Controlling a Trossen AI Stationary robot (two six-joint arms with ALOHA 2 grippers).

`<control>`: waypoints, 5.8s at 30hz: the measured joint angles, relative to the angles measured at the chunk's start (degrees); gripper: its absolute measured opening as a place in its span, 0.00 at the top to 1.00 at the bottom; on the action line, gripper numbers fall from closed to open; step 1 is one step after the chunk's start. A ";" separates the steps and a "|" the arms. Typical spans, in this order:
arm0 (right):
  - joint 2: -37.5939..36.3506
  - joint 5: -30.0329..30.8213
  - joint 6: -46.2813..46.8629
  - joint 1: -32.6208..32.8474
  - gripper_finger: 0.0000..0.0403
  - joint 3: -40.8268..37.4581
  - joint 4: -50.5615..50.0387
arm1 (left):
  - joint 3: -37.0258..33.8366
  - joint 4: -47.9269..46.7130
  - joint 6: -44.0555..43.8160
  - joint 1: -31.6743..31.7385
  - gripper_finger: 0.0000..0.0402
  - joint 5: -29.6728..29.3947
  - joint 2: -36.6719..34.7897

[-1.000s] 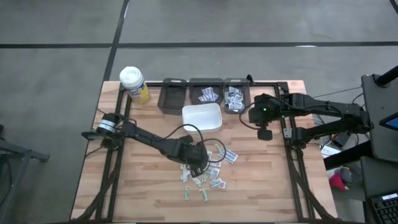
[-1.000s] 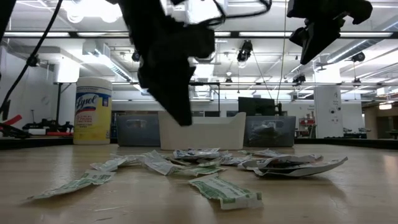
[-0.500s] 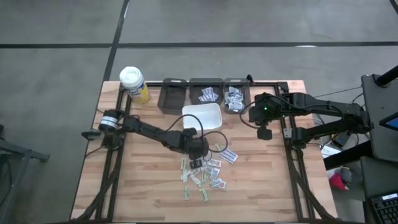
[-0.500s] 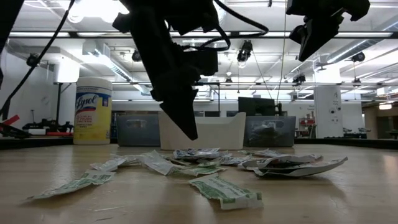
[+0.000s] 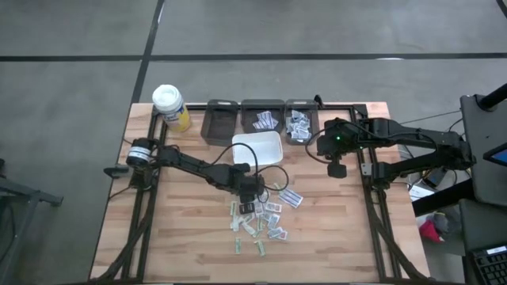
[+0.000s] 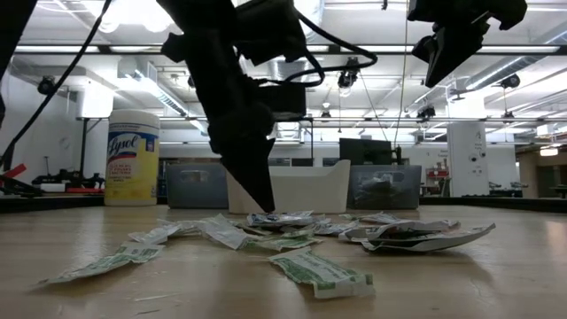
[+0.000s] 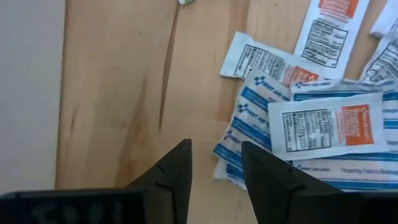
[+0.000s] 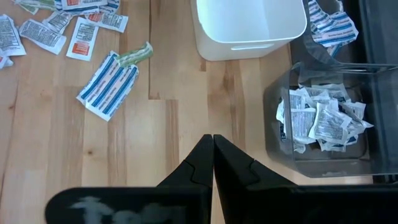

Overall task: Pick & Place First Aid Supplies
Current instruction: Put the blue bandage pack into the middle black bin

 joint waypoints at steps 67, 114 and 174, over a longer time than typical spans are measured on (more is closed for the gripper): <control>0.00 0.02 -0.20 0.00 0.98 0.00 -0.41 | 2.29 0.48 -4.33 1.09 0.84 8.50 1.16; 0.00 0.02 0.88 0.00 0.98 0.00 -0.28 | 0.96 1.39 -5.19 2.62 0.63 5.66 0.83; 0.00 0.02 0.12 0.00 0.98 0.00 -0.24 | 1.50 2.45 -10.96 2.69 1.00 5.34 -0.59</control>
